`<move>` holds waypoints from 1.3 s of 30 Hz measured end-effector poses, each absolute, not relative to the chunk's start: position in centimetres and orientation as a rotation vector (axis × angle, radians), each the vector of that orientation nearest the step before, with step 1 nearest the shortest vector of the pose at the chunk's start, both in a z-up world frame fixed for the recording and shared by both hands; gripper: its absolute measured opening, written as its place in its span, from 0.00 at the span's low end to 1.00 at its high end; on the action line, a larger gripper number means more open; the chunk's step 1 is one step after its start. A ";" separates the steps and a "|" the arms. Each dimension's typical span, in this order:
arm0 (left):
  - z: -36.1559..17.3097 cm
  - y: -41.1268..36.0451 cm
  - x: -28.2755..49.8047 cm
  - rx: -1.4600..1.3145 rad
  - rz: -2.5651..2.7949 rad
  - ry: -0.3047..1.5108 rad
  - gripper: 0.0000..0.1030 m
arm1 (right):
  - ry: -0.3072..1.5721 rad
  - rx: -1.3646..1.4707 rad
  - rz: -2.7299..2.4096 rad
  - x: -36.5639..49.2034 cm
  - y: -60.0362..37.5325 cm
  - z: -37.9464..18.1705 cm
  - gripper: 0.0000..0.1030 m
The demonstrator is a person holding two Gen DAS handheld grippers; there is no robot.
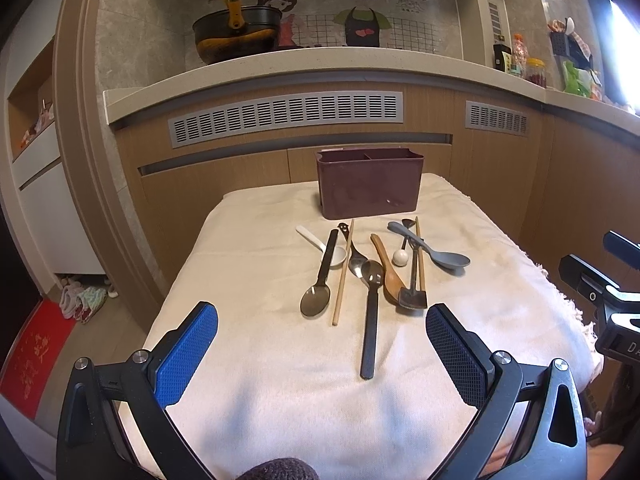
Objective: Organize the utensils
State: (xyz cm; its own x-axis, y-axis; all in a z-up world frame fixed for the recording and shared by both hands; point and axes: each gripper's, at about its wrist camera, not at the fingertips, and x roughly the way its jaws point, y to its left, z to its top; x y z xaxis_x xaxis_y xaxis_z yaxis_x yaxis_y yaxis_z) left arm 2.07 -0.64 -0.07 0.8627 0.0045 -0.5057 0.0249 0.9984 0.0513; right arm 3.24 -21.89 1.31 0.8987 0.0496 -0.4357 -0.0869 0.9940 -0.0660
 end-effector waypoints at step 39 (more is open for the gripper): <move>-4.4 6.4 18.4 -0.065 0.004 0.765 1.00 | 0.834 -0.294 0.343 24.8 -15.6 -5.8 0.23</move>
State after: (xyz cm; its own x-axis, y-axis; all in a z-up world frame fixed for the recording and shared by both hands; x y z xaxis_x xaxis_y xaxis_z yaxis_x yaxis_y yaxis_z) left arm 18.39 6.35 -4.41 0.7216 -0.0202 -0.6920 -0.0269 0.9980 -0.0572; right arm 24.79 -15.64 -5.75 0.6225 0.1804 -0.7615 -0.4077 0.9053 -0.1188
